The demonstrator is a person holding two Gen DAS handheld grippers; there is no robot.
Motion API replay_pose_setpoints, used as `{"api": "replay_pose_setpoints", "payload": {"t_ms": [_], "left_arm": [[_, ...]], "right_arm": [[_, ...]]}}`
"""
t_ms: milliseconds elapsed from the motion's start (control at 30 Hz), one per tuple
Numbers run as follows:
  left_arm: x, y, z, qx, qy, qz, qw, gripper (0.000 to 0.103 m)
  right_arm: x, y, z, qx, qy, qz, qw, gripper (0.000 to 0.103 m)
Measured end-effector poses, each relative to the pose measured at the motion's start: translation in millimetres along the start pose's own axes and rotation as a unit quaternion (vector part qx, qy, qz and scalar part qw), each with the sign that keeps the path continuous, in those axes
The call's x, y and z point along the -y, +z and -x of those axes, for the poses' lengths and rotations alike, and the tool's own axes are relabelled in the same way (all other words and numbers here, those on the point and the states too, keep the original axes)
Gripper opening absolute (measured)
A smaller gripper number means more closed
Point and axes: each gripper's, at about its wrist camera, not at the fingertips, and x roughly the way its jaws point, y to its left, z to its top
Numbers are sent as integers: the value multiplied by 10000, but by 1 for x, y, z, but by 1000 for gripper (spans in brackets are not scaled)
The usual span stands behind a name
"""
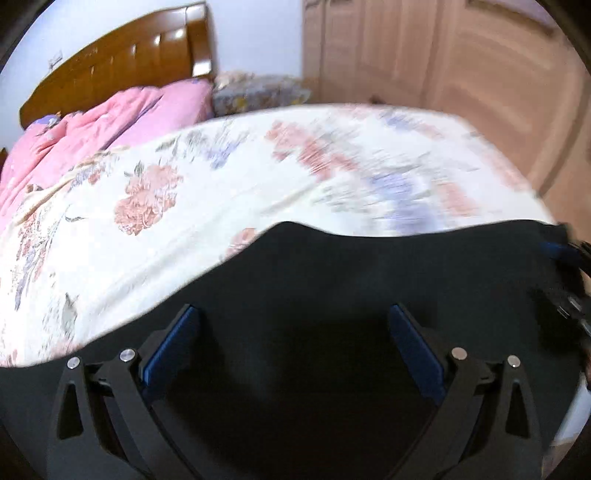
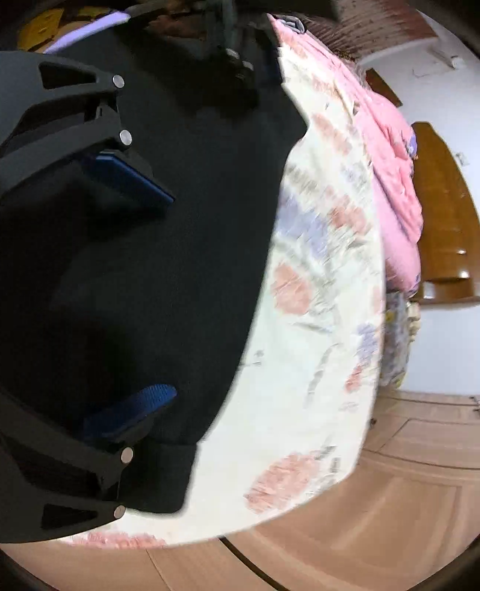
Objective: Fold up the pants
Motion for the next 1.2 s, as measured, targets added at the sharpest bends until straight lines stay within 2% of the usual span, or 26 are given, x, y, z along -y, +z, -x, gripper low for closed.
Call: {"api": "replay_pose_setpoints", "payload": {"t_ms": [33, 67, 133, 167, 233, 267, 300, 367, 400, 433, 467, 500, 567, 633, 700, 733, 800, 867, 967, 1033, 1100, 1133, 1167, 1200], "left_arm": [[-2, 3, -7, 62, -23, 31, 10000, 102], [-6, 5, -11, 226, -101, 81, 9997, 102], [-12, 12, -10, 267, -132, 235, 9993, 101], [-13, 12, -1, 473, -181, 302, 9983, 101], [-11, 12, 15, 923, -502, 329, 9939, 101], [-9, 12, 18, 958, -574, 298, 9933, 101], [-8, 14, 14, 928, -535, 233, 9940, 101], [-4, 19, -7, 712, -18, 46, 9975, 101], [-7, 22, -21, 407, 2, 89, 9991, 101], [-18, 27, -30, 198, -364, 375, 9984, 102], [-25, 29, -30, 290, -439, 543, 9971, 102], [-31, 31, -28, 384, -322, 631, 9968, 102], [-37, 32, -21, 493, -75, 543, 9973, 101], [-44, 27, 2, 749, -65, 420, 9963, 101], [-68, 13, 38, 1028, 144, 408, 9938, 101], [-79, 7, 48, 1064, 246, 439, 9930, 101], [-130, -20, 74, 1014, 484, 775, 9906, 101], [-177, -48, 88, 927, 729, 1190, 9859, 101], [-251, -98, 106, 709, 1320, 1833, 9716, 101], [-288, -129, 115, 647, 1504, 2264, 9602, 101], [-325, -162, 119, 577, 1690, 2769, 9442, 101], [-341, -175, 119, 487, 1726, 3010, 9366, 101], [-357, -192, 116, 500, 1488, 3253, 9325, 101], [-361, -199, 119, 627, 1390, 3223, 9343, 101]], "right_arm": [[2, -4, 4, 183, 112, -74, 9997, 98], [5, -4, 6, 223, 142, -77, 9996, 98], [8, -7, 4, 243, 220, -98, 9994, 98], [8, -8, 4, 272, 246, -127, 9992, 98], [5, -6, 5, 275, 194, -92, 9994, 98], [2, -7, 4, 271, 120, -42, 9996, 98], [-1, -7, 3, 256, 31, 26, 9997, 99], [-6, -7, 2, 233, -107, 128, 9996, 99], [-8, -7, 2, 225, -161, 164, 9995, 99], [-8, -8, 2, 226, -171, 167, 9995, 99], [-7, -8, 1, 231, -165, 157, 9995, 99], [-6, -8, 2, 239, -139, 134, 9995, 99], [-5, -8, 2, 241, -118, 121, 9996, 99], [-6, -8, 2, 239, -125, 127, 9996, 99], [-6, -8, 1, 233, -134, 136, 9995, 99], [-5, -8, 1, 230, -138, 140, 9995, 99], [-5, -8, 2, 232, -137, 138, 9995, 99], [-6, -8, 2, 239, -142, 134, 9995, 99], [-6, -8, 1, 236, -167, 153, 9995, 99], [-6, -8, 1, 235, -168, 150, 9995, 99], [-6, -7, 1, 231, -169, 151, 9995, 99], [-6, -8, 1, 230, -175, 155, 9995, 99], [-6, -8, 1, 224, -182, 157, 9995, 99], [-7, -8, 1, 222, -189, 160, 9994, 99]]}}
